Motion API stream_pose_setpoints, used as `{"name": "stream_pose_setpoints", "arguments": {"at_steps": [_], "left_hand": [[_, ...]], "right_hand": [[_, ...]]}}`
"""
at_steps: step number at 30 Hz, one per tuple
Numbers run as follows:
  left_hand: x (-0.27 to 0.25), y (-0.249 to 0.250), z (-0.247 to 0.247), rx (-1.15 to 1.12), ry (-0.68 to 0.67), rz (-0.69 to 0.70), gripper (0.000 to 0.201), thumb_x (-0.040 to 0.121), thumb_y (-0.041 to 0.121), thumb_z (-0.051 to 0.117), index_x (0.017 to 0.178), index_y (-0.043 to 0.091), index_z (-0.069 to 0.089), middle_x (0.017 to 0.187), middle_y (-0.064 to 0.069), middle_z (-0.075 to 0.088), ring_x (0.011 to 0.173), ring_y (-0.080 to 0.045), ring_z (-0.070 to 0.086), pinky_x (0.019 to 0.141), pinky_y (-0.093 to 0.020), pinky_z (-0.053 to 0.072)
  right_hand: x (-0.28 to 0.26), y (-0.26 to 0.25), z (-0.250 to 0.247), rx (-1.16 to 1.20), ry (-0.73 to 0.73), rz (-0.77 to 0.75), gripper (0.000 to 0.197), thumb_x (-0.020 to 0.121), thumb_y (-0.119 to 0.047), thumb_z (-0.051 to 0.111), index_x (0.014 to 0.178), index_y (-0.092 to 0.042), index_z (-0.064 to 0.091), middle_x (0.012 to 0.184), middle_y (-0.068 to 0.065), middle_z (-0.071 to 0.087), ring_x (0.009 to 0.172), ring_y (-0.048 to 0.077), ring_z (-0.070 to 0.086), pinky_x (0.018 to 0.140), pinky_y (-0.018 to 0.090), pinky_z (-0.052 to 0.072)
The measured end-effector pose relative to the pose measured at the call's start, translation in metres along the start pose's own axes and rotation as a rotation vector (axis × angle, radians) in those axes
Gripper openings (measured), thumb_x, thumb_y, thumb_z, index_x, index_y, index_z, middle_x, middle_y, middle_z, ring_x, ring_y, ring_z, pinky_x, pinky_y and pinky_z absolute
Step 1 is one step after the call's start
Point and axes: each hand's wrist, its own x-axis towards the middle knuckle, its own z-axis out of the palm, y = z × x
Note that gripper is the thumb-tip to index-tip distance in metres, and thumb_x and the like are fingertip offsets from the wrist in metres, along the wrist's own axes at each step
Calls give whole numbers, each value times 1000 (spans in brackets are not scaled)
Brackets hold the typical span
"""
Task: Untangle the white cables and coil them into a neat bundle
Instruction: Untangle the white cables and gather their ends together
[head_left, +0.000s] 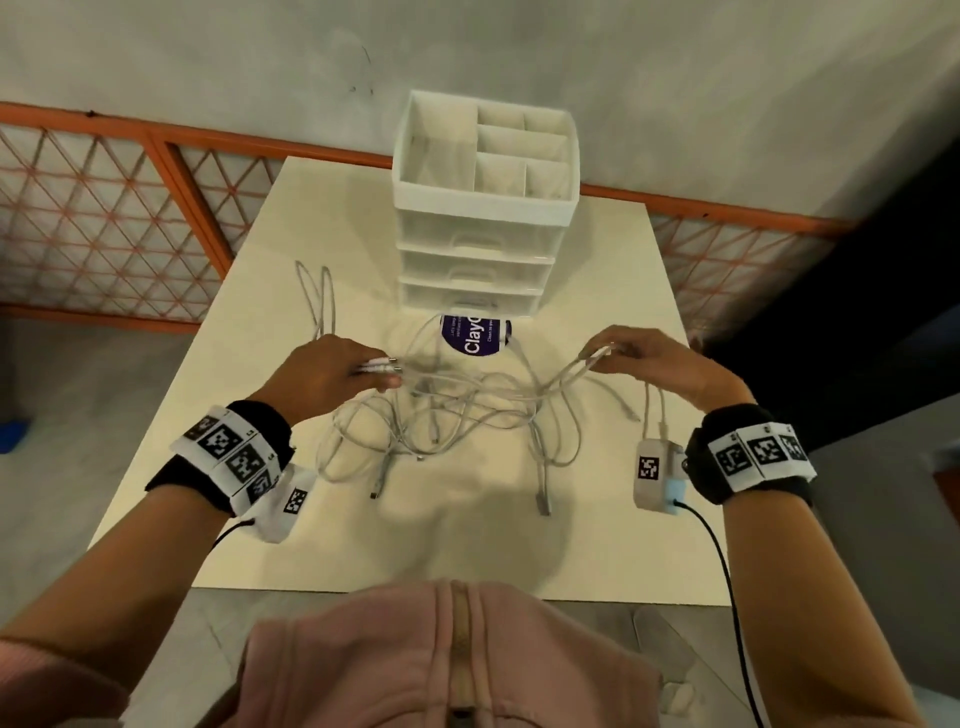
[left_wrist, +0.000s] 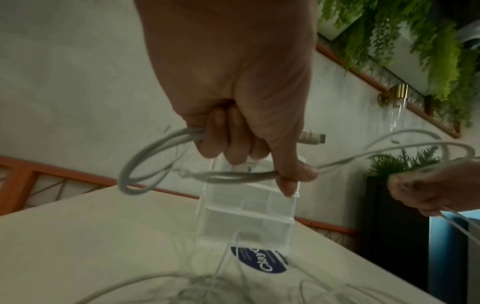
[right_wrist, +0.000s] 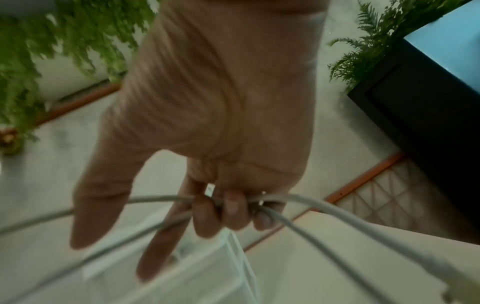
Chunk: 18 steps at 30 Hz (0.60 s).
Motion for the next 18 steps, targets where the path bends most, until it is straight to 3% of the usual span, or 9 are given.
{"name": "stream_pose_setpoints", "arguments": {"at_steps": [1,3,5,7,9,11,13,15,18], "left_hand": [[-5,-4,3,10,-67,-12,28,81,49,66,66,26,63,54,8,58,58,-5,52,58,-26,36],[-10,-9,10,18,-204,-22,25,77,48,70,65,27,66,60,5,58,58,-4,54,57,-22,34],[-14,-13,19,20,-360,-36,24,77,44,72,59,29,66,56,8,56,54,-4,52,54,-19,33],[-19,-15,30,26,-540,-38,26,77,42,72,57,27,67,60,7,64,57,-6,56,60,-21,39],[-24,-12,44,51,-701,-43,25,78,39,72,58,24,68,66,7,70,63,-8,61,66,-23,43],[-30,-10,60,99,-805,-62,28,80,39,70,61,19,68,53,12,61,49,1,51,55,-13,37],[-33,-6,71,165,-860,-75,29,81,40,69,60,20,67,55,11,57,50,0,49,54,-13,34],[-34,-7,77,176,-898,-94,30,80,42,68,56,24,65,60,7,58,59,-9,52,61,-20,37],[-36,-4,81,228,-944,-110,30,81,42,67,58,23,66,57,8,54,57,-10,49,60,-23,36]], "right_hand": [[-6,8,7,-35,-67,52,15,90,-24,61,101,-20,71,100,2,69,100,18,60,94,33,42],[-13,21,20,-86,-172,174,22,93,-28,55,103,-23,73,116,-4,67,111,10,56,100,25,37],[-15,37,34,-71,-244,308,26,87,-26,53,102,-23,74,98,3,64,87,10,54,78,15,39],[-17,54,51,-83,-283,398,37,81,-20,44,98,-10,75,73,5,48,60,13,33,55,15,30],[-19,67,67,-119,-302,444,43,92,-13,34,79,10,67,62,-2,55,57,14,27,54,19,28],[-20,84,85,-187,-303,491,53,97,-20,30,58,-5,62,63,-6,63,57,14,35,58,22,33],[-20,93,94,-362,-289,483,44,94,-32,44,62,-20,71,72,-3,64,69,14,52,71,25,43],[-16,92,100,-464,-276,397,16,83,-22,63,70,-27,71,84,-3,64,86,18,59,84,31,48],[-15,91,115,-358,-190,164,40,69,11,56,72,-29,59,75,-8,54,77,18,55,74,31,46]]}}
